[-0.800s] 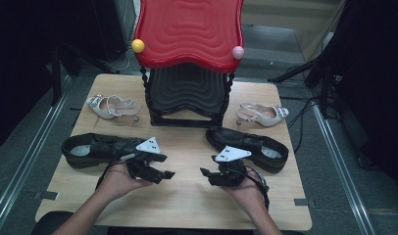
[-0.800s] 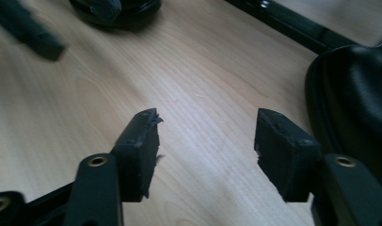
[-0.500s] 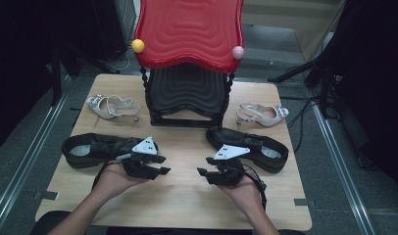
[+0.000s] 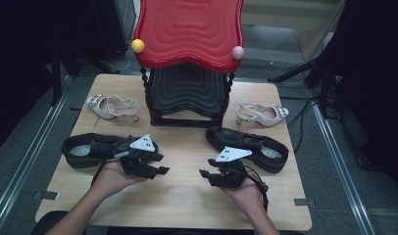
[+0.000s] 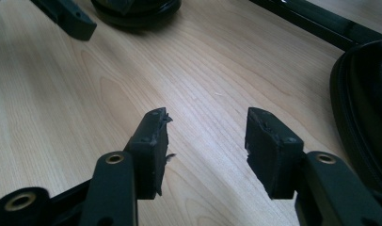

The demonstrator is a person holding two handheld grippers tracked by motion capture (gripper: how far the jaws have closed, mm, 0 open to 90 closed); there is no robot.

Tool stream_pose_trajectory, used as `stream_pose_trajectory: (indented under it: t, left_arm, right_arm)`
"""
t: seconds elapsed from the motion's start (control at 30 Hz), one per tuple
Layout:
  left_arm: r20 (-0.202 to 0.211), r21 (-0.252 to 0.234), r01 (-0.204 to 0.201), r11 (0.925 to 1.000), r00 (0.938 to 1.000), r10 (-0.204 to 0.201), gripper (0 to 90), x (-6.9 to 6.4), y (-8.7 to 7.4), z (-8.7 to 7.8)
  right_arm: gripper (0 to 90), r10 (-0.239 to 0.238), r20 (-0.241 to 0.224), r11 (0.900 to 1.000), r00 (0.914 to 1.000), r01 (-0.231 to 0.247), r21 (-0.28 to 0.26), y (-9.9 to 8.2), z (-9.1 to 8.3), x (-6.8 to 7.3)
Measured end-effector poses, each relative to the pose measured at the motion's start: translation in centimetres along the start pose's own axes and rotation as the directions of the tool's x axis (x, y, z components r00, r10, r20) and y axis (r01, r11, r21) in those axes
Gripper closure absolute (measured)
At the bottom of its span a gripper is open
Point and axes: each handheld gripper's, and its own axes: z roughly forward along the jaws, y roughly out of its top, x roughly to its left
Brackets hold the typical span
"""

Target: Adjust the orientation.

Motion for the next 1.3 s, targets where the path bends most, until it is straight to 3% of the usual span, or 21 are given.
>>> stream_pose_trajectory:
  t: [0.27,0.5,0.57,0.73,0.93,1.2,1.3]
  left_arm:
    - [0.000,0.001,0.012,0.9999,0.9999,-0.012,41.4,0.6,-0.2,-1.2]
    - [-0.027,0.006,0.023,0.9997,0.9994,-0.023,42.8,0.8,-0.8,-2.6]
    - [-0.040,0.012,0.011,0.9999,0.9992,-0.010,43.1,0.7,-1.0,-3.2]
    - [-0.048,-0.013,0.042,0.9990,0.9980,-0.043,42.2,1.0,-1.4,-4.4]
    - [-0.095,-0.009,0.071,0.9974,0.9929,-0.072,43.1,2.0,-2.1,-6.8]
    - [-0.151,0.000,0.082,0.9966,0.9852,-0.081,43.2,2.9,-2.5,-9.4]
    - [-0.148,-0.011,0.096,0.9953,0.9843,-0.097,43.3,3.3,-2.7,-10.1]
  right_arm:
    - [48.6,0.004,-0.010,1.0000,0.9999,-0.004,0.006,0.4,0.0,0.0]
    - [48.0,-0.029,-0.014,0.9990,0.9995,0.030,0.032,0.9,0.8,0.3]
    - [48.8,-0.044,-0.023,0.9985,0.9988,0.045,0.032,1.1,1.0,0.2]
    - [52.0,-0.033,-0.067,0.9992,0.9972,0.034,0.022,1.4,1.0,0.2]
    - [51.2,-0.048,-0.067,0.9984,0.9966,0.050,0.026,1.9,1.5,0.3]
    - [50.1,-0.057,-0.065,0.9972,0.9962,0.060,0.045,1.9,1.9,0.4]
    - [50.1,-0.058,-0.067,0.9971,0.9961,0.061,0.046,2.0,1.9,0.4]
